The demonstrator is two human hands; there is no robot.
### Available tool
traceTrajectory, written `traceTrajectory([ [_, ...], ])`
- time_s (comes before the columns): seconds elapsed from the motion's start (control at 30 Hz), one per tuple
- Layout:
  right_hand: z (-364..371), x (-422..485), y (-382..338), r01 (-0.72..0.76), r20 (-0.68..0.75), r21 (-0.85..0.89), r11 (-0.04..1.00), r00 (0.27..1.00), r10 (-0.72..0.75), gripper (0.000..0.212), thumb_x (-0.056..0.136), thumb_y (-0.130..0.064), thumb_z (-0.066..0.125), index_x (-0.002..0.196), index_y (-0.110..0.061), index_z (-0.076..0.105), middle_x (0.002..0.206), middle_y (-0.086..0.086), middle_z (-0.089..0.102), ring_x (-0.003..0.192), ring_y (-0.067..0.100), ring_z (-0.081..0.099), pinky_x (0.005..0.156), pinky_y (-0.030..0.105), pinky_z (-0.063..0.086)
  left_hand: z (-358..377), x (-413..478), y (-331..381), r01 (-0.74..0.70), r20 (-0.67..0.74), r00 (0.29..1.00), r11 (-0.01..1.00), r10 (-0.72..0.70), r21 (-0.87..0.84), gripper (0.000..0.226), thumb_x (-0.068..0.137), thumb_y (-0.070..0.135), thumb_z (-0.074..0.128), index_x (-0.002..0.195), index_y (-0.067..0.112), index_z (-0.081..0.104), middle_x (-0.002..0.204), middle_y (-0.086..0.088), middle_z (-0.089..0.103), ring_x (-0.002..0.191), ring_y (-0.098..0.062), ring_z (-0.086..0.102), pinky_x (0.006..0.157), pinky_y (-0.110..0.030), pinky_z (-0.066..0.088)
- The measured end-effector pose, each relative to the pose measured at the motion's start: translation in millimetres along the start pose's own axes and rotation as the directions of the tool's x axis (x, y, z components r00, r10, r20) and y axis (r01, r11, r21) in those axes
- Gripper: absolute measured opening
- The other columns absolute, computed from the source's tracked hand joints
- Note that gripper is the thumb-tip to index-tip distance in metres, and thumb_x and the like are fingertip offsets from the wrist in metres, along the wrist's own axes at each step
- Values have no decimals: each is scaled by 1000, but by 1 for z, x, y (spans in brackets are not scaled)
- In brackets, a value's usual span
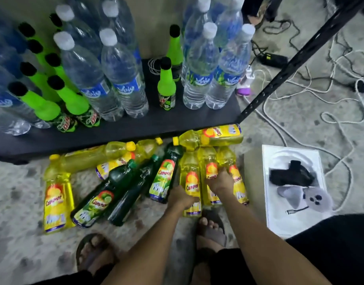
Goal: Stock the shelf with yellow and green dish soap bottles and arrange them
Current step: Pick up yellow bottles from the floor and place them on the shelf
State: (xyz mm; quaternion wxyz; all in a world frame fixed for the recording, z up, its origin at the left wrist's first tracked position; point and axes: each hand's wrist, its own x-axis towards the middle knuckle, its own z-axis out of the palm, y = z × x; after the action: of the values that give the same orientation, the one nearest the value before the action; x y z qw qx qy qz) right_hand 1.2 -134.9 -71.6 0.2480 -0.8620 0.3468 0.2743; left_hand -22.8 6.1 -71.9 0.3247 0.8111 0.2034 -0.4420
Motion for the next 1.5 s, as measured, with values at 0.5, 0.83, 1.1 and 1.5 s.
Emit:
traceTrajectory([
  [0.5, 12, 9, -16, -29, -55, -222, 975, 998, 17, 83, 66, -45, 86, 128, -2, 51, 128, 16, 50, 118, 33, 53, 91, 36, 51, -21, -4, 4, 55, 31, 998, 978, -62, 202, 71, 64, 52, 85, 117, 9, 63, 122, -6, 67, 113, -24, 64, 82, -31, 51],
  [0.83, -24, -25, -9, -107, 59, 189, 976, 993, 98, 55, 60, -44, 87, 90, -1, 69, 92, 10, 73, 85, 27, 69, 63, 29, 49, -128, -104, -27, -67, 176, 982, 998, 64, 11, 35, 57, 30, 94, 85, 23, 73, 83, 12, 76, 76, -2, 71, 75, -22, 57],
  [1.1, -73, -101, 18, -84, 165, 474, 877, 986, 5, 69, 29, -31, 96, 87, -7, 69, 80, 12, 73, 69, 26, 70, 54, 32, 56, -220, -256, -25, -452, 58, 882, 873, 468, -182, 83, 38, 34, 101, 112, 11, 71, 107, -4, 77, 105, -21, 71, 100, -45, 52],
  [1.5, -325, -316, -57, 786, -605, 526, 326, 615, -506, 78, 26, -13, 98, 98, -21, 70, 88, -6, 78, 83, 6, 74, 76, 21, 55, -292, -453, 82, -921, -516, 389, 337, 763, -196, 70, 38, 24, 101, 101, 17, 72, 92, -3, 79, 83, -19, 77, 68, -26, 60],
])
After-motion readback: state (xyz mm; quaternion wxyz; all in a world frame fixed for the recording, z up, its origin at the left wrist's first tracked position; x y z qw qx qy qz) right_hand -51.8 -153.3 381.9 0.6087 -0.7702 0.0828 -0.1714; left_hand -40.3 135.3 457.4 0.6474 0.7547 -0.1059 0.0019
